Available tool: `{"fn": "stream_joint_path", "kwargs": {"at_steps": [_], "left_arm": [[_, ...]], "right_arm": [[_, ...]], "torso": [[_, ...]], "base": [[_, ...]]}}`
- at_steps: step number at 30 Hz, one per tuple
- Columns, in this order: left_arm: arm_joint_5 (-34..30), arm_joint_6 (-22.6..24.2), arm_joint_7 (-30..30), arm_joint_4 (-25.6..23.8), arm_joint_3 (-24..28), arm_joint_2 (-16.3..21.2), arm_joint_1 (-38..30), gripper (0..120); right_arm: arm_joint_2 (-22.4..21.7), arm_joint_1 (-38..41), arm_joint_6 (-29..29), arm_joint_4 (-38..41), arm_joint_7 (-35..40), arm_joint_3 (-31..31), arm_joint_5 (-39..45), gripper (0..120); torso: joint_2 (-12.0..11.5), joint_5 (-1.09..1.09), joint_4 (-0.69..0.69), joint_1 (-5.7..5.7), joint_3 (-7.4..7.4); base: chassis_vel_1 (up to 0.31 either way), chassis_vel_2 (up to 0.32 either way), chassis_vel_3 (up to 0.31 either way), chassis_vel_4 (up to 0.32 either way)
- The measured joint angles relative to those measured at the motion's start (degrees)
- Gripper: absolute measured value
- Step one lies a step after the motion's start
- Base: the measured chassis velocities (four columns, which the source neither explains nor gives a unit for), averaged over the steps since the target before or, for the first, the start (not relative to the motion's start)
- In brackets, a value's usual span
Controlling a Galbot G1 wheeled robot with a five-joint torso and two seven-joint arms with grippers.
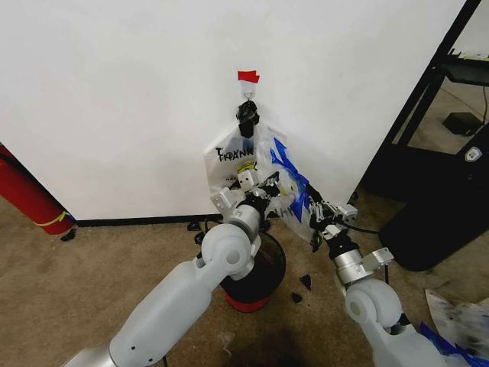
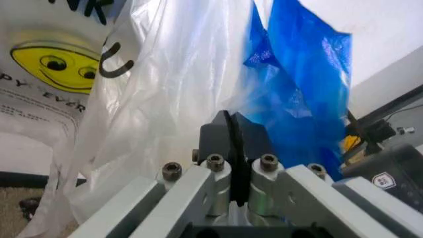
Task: Pick up the garbage bag from the wall and place it over the trash bin.
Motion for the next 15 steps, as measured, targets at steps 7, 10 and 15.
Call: {"fn": "stream_joint_path", "kwargs": {"at_steps": [7,10,15], "left_arm": [[0.4,-0.3,-0.5,-1.8,-1.7,0.5,1.4,0],[0.4,-0.3,-0.5,-2.6,-2.4,1.1,2.3,0],[-0.1,-0.2,0.0,-3.1,-3.4,1.9,3.5,0]], "right_arm": [[-0.4,0.6,-0.1,-0.5,0.1,-0.8,0.8,27],[-0.6,0.5,-0.1,-0.4,-0.2,-1.0,1.7,36],[-1.3,3.2,-1.3,-1.0,0.8,-2.1,6.4,57]], "torso": [[0.0,0.0,0.0,0.0,0.0],[0.0,0.0,0.0,0.0,0.0],[0.0,0.0,0.0,0.0,0.0]], "base": [[0.0,0.0,0.0,0.0],[0.0,0.0,0.0,0.0],[0.0,0.0,0.0,0.0]]}}
